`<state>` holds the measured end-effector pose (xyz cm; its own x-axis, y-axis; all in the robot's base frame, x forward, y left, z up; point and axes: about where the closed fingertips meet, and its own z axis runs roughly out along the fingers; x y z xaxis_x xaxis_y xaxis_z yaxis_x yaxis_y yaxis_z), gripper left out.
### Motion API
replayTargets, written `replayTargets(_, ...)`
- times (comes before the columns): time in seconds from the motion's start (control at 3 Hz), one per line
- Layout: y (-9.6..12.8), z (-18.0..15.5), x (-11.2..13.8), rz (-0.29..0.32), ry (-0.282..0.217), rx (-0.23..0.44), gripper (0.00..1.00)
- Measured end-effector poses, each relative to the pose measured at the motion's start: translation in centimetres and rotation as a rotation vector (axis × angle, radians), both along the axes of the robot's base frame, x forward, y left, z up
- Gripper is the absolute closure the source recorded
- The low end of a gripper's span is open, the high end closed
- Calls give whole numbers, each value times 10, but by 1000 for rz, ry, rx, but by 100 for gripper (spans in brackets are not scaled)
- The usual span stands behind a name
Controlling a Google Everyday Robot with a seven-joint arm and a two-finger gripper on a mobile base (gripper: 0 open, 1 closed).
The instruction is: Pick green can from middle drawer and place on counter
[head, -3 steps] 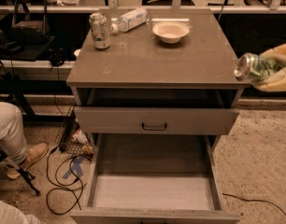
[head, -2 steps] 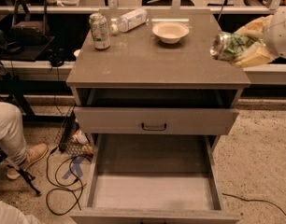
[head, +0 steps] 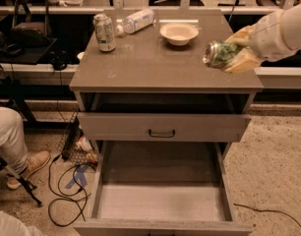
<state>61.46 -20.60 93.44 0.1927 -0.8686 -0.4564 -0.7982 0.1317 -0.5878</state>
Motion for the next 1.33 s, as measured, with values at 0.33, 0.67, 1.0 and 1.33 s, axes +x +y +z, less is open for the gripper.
replayTargets(0.33, 33, -23, 41, 53, 47, 12, 100)
replayTargets(0.67, 59, -48, 77, 70, 108, -2, 100)
replayTargets(1.0, 80, -68, 105, 79, 177, -15, 81)
replayTargets(1.33, 92, -78, 118, 93, 220, -24, 59)
